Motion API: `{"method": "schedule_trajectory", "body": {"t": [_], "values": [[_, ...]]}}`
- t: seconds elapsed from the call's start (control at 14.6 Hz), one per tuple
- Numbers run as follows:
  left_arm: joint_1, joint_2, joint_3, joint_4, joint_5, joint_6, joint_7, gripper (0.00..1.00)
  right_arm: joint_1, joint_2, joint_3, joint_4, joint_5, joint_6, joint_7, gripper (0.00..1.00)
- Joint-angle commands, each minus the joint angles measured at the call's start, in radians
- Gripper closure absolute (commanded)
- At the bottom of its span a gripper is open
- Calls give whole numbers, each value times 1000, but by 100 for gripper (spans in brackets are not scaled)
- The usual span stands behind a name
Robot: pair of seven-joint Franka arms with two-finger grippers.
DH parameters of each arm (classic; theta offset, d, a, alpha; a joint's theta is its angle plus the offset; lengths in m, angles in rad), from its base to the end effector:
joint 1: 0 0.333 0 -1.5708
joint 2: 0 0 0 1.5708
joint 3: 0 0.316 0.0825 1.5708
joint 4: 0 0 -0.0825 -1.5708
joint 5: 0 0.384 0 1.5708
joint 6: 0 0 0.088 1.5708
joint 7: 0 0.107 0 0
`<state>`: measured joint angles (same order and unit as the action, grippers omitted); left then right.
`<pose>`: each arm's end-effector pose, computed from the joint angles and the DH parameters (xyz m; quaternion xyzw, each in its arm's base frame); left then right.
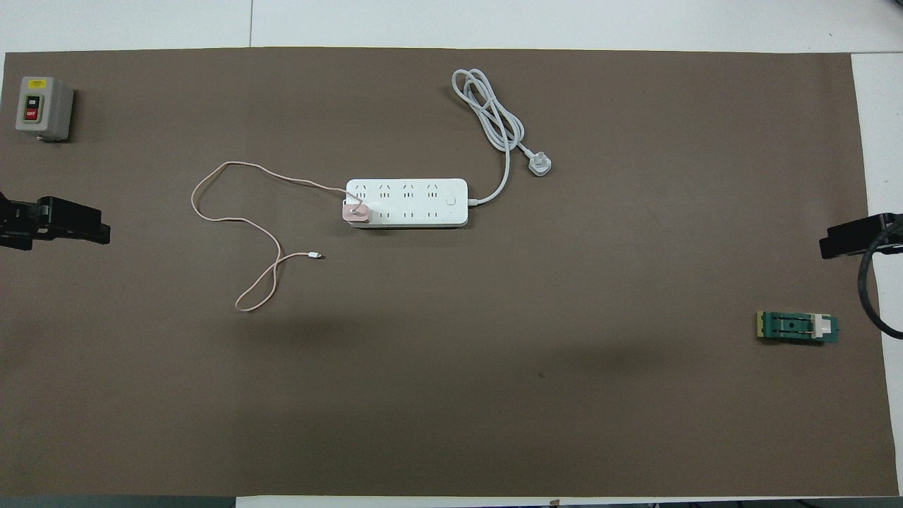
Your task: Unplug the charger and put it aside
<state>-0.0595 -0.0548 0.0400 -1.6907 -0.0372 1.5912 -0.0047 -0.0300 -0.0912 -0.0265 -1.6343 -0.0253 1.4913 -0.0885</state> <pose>0.5366 -0.0138 0.5996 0.9995 -0.0067 -0.0226 0.0194 0.5163 -0.0328 0.6369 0.9995 0.0154 -0.0267 0.0095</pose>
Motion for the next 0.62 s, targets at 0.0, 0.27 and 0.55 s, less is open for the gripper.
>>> {"method": "schedule_trajectory", "body": {"t": [0.0,0.27,0.55], "values": [[1,-37,-2,-41,13,27,9,0,-18,-8,10,1,13,-12,-8,0],[1,-37,-2,-43,13,29,12,0,-18,-8,10,1,13,-12,-8,0],[-5,-37,-2,-46,14,18,9,0,-18,-8,10,-1,13,-12,-14,0]]}}
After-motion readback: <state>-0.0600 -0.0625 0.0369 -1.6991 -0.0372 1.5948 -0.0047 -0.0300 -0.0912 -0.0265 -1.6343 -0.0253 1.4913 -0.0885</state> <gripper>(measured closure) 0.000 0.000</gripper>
